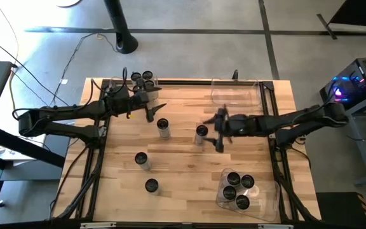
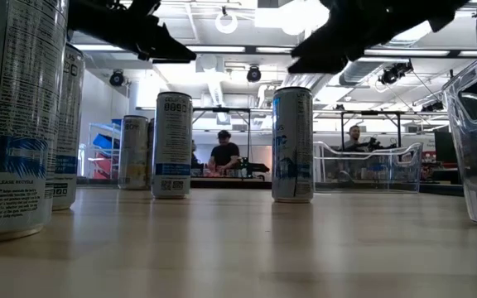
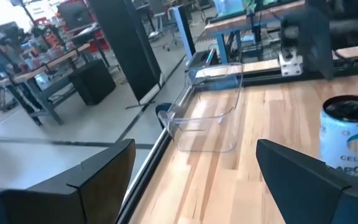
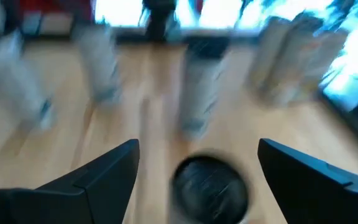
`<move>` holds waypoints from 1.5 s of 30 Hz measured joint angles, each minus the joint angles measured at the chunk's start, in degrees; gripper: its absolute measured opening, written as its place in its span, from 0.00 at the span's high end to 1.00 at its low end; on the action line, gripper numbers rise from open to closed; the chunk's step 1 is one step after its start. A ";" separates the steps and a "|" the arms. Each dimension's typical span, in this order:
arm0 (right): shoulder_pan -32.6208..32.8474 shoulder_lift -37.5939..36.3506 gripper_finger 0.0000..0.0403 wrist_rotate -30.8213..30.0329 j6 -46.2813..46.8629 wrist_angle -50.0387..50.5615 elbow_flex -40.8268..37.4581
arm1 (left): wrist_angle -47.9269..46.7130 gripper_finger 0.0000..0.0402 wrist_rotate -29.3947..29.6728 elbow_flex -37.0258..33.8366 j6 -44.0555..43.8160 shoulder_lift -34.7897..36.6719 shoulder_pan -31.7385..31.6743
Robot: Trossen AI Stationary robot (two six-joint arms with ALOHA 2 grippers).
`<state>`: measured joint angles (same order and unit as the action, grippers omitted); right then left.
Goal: Sort soda cans
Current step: Put the white-blue soda can into the top right transparent bin
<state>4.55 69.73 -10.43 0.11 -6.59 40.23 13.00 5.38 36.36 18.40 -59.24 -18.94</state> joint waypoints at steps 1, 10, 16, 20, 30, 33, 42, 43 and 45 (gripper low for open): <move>-0.04 -0.67 0.20 -0.20 0.32 -3.64 -1.51 | 0.00 0.18 0.29 0.00 -0.20 -0.01 0.00; 0.09 -1.51 0.20 -1.47 2.51 -13.20 -8.39 | 0.24 0.18 0.29 0.00 -1.31 -0.01 1.20; -0.48 -1.53 0.20 -1.56 -1.44 -12.86 -8.37 | 0.74 0.18 0.27 0.00 -1.84 -0.01 2.14; -0.45 -1.51 0.20 -0.10 1.26 -12.93 -8.33 | 1.04 0.18 0.33 0.00 -2.26 -0.01 2.51; -5.01 -1.46 0.20 4.79 2.20 -11.70 -8.28 | 1.02 0.18 0.40 0.00 -1.88 -0.01 2.51; -6.03 -1.46 0.18 6.68 2.47 -11.71 -8.28 | 1.00 0.18 0.46 0.00 -2.49 -0.01 2.51; -6.42 3.68 0.11 8.47 2.46 -14.16 -8.26 | 1.62 0.18 1.39 0.00 -3.35 -0.01 2.47; -6.42 4.22 0.11 8.45 2.46 -14.91 -8.26 | 1.62 0.18 1.40 0.00 -3.39 -0.01 2.47; -6.42 4.92 0.11 8.42 1.70 -15.08 -8.24 | 1.62 0.18 1.40 0.00 -3.80 -0.01 2.48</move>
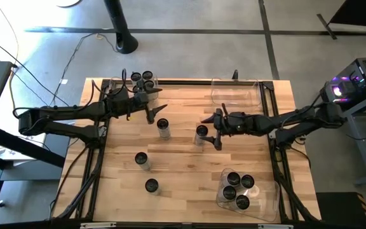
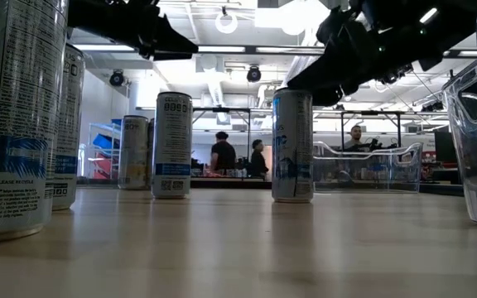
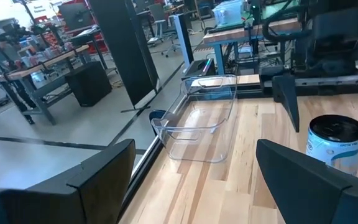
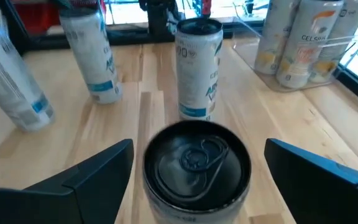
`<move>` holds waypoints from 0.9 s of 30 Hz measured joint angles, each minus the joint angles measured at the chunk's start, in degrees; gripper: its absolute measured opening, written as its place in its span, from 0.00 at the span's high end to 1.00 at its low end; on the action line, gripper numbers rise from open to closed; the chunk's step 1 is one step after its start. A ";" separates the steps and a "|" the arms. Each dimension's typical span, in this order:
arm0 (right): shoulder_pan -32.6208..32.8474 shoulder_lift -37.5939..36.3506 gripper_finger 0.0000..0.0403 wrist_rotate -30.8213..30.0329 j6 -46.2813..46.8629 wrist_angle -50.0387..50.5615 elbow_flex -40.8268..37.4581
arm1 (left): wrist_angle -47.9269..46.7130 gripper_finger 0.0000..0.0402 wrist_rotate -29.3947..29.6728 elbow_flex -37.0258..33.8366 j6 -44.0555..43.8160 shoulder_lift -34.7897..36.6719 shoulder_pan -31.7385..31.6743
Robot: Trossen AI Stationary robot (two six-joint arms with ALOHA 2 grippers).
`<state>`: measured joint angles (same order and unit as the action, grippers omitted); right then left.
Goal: Sort soda cans
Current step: Put the white-blue soda can into the top right transparent bin
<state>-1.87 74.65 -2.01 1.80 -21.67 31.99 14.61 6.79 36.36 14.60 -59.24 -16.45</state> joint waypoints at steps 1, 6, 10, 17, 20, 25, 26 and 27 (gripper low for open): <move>0.00 0.40 0.11 -0.03 -0.97 -0.03 0.00 | 0.03 0.18 0.00 0.00 -0.09 0.00 -0.01; 0.00 2.71 0.11 -0.10 -3.14 -0.02 0.00 | 0.24 0.18 0.02 0.00 -0.55 0.00 0.01; 0.01 4.94 0.11 -0.93 -2.94 -0.89 0.00 | 0.22 0.18 0.02 0.00 -1.18 0.00 0.03; 0.00 10.59 0.12 -0.66 -2.41 -6.68 0.00 | 0.28 0.18 0.05 0.00 -1.53 0.00 0.03; 0.00 13.30 0.17 0.04 -1.77 -10.53 0.00 | 0.33 0.18 0.07 0.00 -1.52 0.00 0.03; 0.02 16.06 0.32 1.15 -1.64 -14.74 0.00 | 0.28 0.18 0.09 0.00 -1.59 0.00 0.03; 0.02 16.11 0.37 1.14 -1.44 -15.18 -0.01 | 0.28 0.18 0.09 0.00 -1.78 0.00 0.03; 0.02 16.11 0.41 0.89 -1.05 -15.43 -0.02 | 0.28 0.18 0.07 0.00 -1.97 0.00 0.03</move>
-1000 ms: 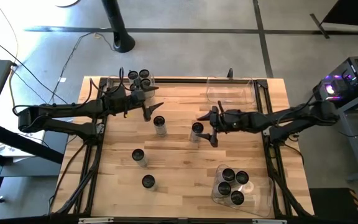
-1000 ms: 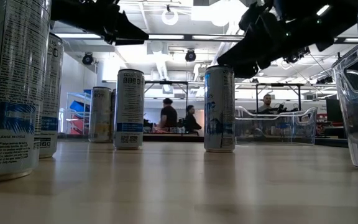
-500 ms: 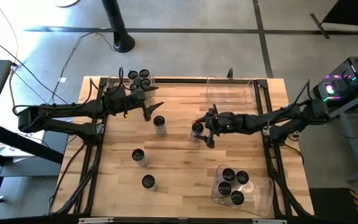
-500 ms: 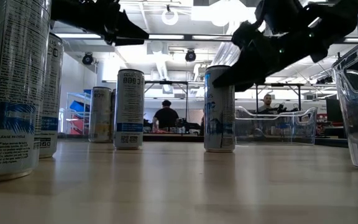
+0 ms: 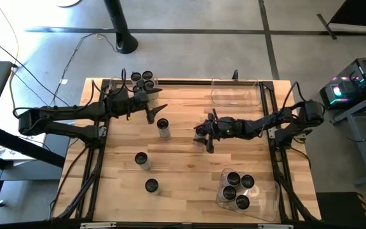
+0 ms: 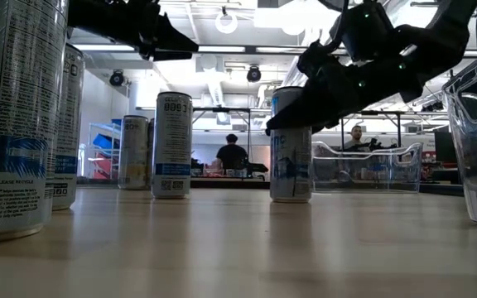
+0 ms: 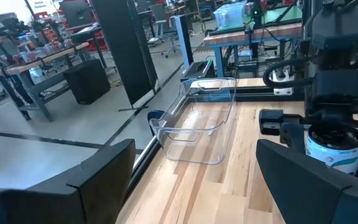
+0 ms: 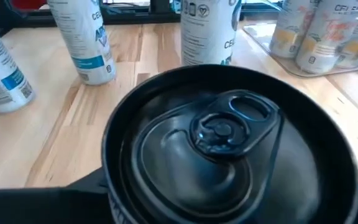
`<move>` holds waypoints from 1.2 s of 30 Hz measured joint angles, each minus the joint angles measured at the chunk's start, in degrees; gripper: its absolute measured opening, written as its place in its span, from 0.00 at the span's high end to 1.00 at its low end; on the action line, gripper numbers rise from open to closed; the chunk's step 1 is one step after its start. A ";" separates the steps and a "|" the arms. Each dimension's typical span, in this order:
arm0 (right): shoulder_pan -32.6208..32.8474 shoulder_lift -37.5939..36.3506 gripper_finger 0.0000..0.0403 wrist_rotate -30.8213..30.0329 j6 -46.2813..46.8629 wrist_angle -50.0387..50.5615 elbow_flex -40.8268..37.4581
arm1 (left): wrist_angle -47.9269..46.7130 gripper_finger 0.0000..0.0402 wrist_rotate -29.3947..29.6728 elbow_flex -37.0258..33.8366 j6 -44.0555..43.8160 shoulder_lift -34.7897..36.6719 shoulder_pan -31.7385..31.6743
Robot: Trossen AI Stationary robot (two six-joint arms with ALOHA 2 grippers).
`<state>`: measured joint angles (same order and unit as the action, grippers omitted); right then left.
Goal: Sort soda cans
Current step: Put the white-blue soda can into the top right transparent bin
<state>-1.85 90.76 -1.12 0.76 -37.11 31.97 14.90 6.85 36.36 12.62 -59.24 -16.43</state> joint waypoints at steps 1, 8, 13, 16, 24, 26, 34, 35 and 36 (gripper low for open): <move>0.00 -0.05 0.43 -0.33 0.52 -0.46 0.00 | 0.00 0.18 0.02 0.00 -0.06 0.00 0.00; -0.38 -8.24 0.43 -6.24 0.51 -1.42 -0.02 | -0.09 0.18 0.00 0.00 -0.23 0.00 0.00; -2.39 -19.64 0.43 -14.68 0.07 7.62 1.82 | -0.59 0.18 -0.02 0.00 -0.61 0.00 0.02; -5.05 -26.07 0.43 -20.92 -3.39 15.99 3.68 | -0.59 0.18 -0.02 0.00 -0.57 0.00 0.02; -21.60 -31.36 0.43 -19.27 -5.11 24.59 4.24 | -1.76 0.18 -0.04 0.00 -1.03 -0.01 0.70; -26.69 -29.47 0.43 -15.02 -2.62 24.90 4.31 | -1.63 0.18 -0.03 0.00 -1.02 -0.02 1.23; -36.87 -15.61 0.43 -7.72 1.83 17.27 5.02 | -1.56 0.18 -0.07 0.00 -0.89 -0.02 2.25; -37.58 -13.72 0.43 -6.79 2.06 16.76 5.46 | -1.49 0.18 -0.07 0.00 -0.58 -0.02 2.25; -38.10 -12.05 0.43 -6.34 2.37 16.31 6.01 | -1.49 0.18 -0.07 0.00 -0.55 -0.02 2.25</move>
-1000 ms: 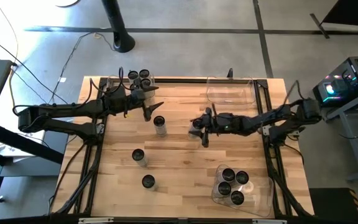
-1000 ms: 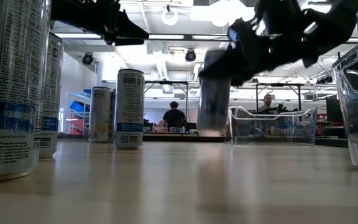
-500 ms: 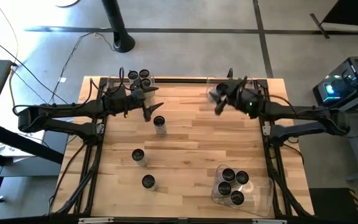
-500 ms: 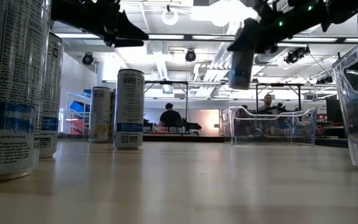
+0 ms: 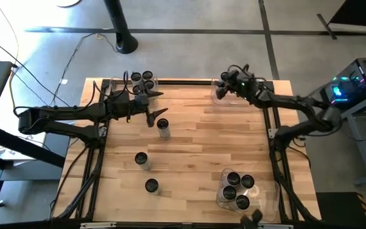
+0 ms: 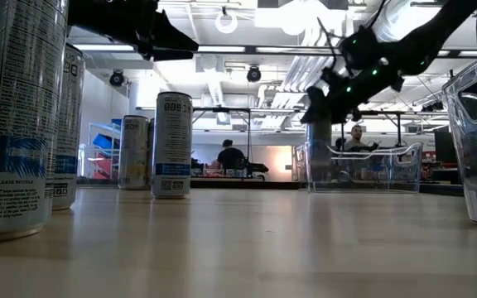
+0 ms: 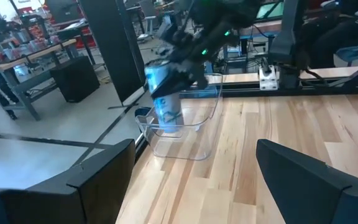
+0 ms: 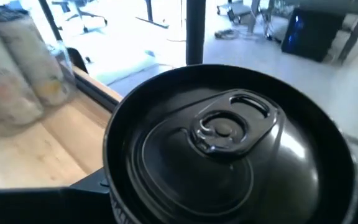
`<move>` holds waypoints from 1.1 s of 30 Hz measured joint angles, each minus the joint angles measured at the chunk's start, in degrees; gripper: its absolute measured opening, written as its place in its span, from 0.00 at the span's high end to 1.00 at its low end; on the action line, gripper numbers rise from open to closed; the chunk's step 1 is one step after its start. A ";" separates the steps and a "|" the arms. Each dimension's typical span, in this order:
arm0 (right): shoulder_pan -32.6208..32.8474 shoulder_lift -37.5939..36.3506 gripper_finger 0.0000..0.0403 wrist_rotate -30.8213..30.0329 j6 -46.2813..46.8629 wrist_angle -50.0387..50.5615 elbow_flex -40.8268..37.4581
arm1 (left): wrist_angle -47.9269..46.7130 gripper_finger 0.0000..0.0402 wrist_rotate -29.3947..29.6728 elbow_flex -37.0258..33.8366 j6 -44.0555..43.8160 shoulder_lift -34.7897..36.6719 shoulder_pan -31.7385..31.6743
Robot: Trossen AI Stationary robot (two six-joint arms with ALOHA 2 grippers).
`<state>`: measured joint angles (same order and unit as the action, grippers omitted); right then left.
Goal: Sort soda cans
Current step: Put the white-blue soda can into the top right transparent bin
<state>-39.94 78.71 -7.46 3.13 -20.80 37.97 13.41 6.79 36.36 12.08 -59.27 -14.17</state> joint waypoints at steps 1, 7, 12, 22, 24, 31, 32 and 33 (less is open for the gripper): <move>-0.40 1.46 0.43 0.07 0.80 -0.13 0.83 | 0.00 0.18 0.00 0.00 0.00 0.00 0.00; -0.96 8.13 0.43 0.43 1.42 -0.57 6.00 | 0.00 0.18 0.01 0.00 0.00 0.00 0.00; -0.94 11.29 0.43 -1.02 -0.23 2.39 9.73 | 0.11 0.18 0.02 0.00 -0.04 0.00 0.00; -0.94 11.73 0.42 -1.45 -0.58 5.06 9.99 | 0.11 0.18 0.01 0.00 -0.04 0.01 0.00; -0.91 11.73 0.37 -1.52 -0.60 5.12 9.99 | 0.11 0.18 0.02 0.00 -0.04 0.00 0.00; -0.90 11.57 0.32 -1.72 -0.61 5.02 10.12 | 0.04 0.18 0.02 0.00 -0.02 0.00 0.00; -0.90 11.57 0.33 -2.09 -0.80 5.23 10.11 | -0.02 0.18 0.02 0.00 -0.02 0.00 0.00; -0.92 11.57 0.34 -1.86 -0.79 5.41 10.12 | -0.04 0.18 0.02 0.00 -0.04 0.00 0.00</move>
<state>-40.86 90.28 -9.32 2.34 -15.39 48.10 13.37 6.81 36.36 12.03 -59.27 -14.17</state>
